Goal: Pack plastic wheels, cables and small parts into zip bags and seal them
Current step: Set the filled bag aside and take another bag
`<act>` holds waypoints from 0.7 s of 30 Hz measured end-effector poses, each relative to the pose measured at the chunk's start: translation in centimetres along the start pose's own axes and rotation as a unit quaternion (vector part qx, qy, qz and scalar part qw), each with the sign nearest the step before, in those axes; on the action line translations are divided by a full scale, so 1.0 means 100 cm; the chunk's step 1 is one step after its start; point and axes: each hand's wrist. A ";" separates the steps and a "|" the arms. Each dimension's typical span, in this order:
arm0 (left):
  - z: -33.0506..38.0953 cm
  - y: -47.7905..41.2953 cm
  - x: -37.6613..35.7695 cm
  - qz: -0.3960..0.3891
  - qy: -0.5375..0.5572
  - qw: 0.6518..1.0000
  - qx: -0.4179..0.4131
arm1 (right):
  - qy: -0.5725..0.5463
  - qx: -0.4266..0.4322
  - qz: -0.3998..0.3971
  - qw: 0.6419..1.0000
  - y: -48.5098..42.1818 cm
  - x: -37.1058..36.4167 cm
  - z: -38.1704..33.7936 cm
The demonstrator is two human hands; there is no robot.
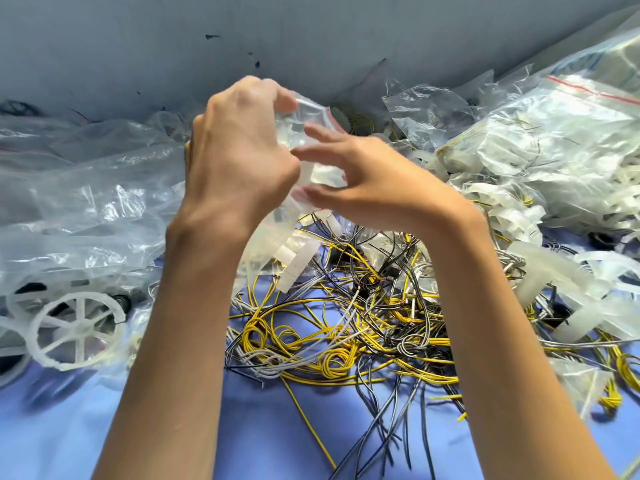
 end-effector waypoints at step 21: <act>-0.026 0.000 0.022 0.118 -0.010 0.989 0.088 | -0.243 0.035 0.152 0.958 0.002 0.008 -0.010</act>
Point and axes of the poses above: each hand's wrist, its own y-axis away from the middle knuckle, its own x-axis out of the back of the hand, z = x × y, and after that the axes turned 15 degrees about -x, right-handed
